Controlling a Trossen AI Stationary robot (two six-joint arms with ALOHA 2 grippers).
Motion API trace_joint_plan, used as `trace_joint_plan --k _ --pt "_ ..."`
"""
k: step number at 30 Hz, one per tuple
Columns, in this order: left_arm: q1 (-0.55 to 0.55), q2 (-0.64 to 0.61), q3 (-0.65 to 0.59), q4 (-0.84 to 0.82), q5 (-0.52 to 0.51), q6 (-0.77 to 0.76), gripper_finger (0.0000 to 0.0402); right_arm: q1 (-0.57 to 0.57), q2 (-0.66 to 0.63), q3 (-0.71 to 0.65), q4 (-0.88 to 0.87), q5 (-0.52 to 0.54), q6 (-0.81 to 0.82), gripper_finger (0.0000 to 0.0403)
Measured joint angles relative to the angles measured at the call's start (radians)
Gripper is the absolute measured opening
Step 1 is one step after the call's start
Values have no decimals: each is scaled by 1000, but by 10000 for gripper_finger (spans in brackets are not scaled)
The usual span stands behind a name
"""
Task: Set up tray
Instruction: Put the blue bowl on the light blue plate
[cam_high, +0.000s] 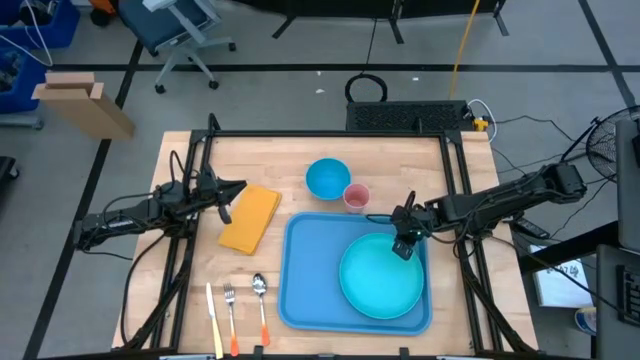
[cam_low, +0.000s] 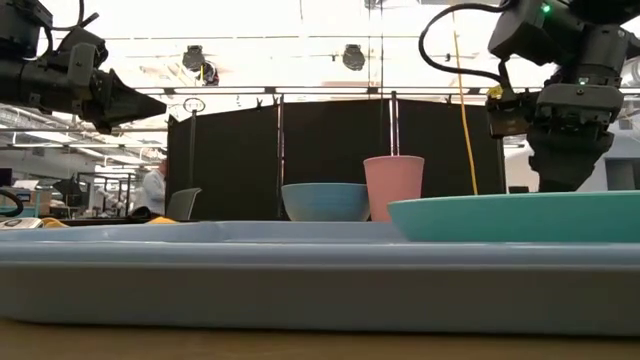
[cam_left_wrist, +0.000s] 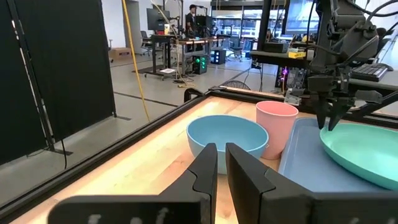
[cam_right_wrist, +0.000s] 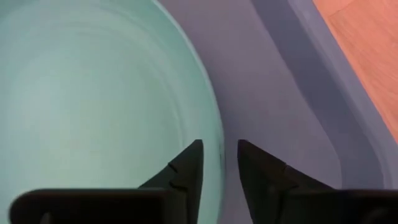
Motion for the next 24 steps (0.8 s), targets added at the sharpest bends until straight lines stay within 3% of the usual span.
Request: trace_joint_plan --k 7,13,16,20,24 --pt "0 0 0 -5 25 -4 37 -2 -98 76 44 34 -115 117" --pt "0 0 0 1 51 0 37 -17 -234 185 141 182 -525 105" --pt "0 0 0 1 51 0 37 -90 -323 190 241 157 -739 68" --pt "0 0 0 0 53 0 37 -251 -438 160 302 181 -860 9" --pt "0 0 0 0 53 1 37 -415 -540 86 372 35 -867 3"
